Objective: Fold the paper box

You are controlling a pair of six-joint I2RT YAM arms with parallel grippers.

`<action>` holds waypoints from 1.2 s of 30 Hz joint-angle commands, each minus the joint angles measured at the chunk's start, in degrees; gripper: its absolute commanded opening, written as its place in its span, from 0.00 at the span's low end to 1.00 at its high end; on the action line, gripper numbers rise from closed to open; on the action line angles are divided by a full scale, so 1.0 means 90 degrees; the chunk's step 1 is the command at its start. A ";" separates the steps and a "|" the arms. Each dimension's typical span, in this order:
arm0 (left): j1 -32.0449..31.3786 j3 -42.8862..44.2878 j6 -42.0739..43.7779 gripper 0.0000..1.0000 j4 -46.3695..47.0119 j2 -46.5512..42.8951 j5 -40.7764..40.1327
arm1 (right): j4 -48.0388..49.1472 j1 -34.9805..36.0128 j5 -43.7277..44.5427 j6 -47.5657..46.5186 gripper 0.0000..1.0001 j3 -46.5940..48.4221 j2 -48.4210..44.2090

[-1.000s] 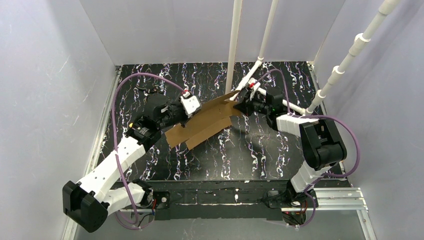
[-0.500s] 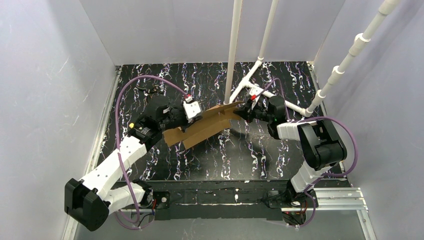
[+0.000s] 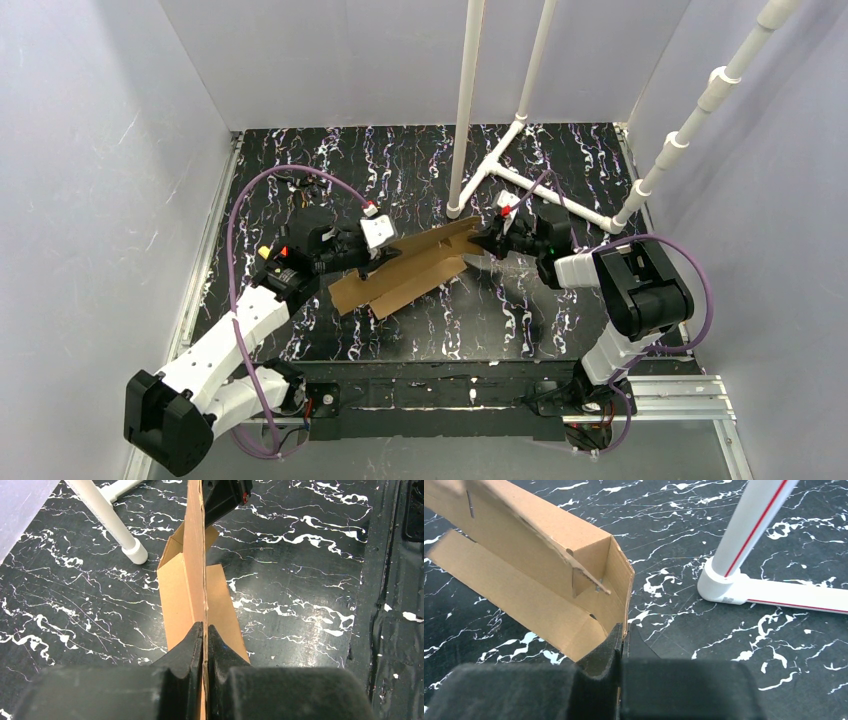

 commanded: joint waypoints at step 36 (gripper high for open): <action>0.0760 0.0221 -0.0682 0.00 -0.0207 -0.0449 0.1300 | -0.6268 -0.0086 -0.1438 -0.3231 0.30 0.3407 0.0026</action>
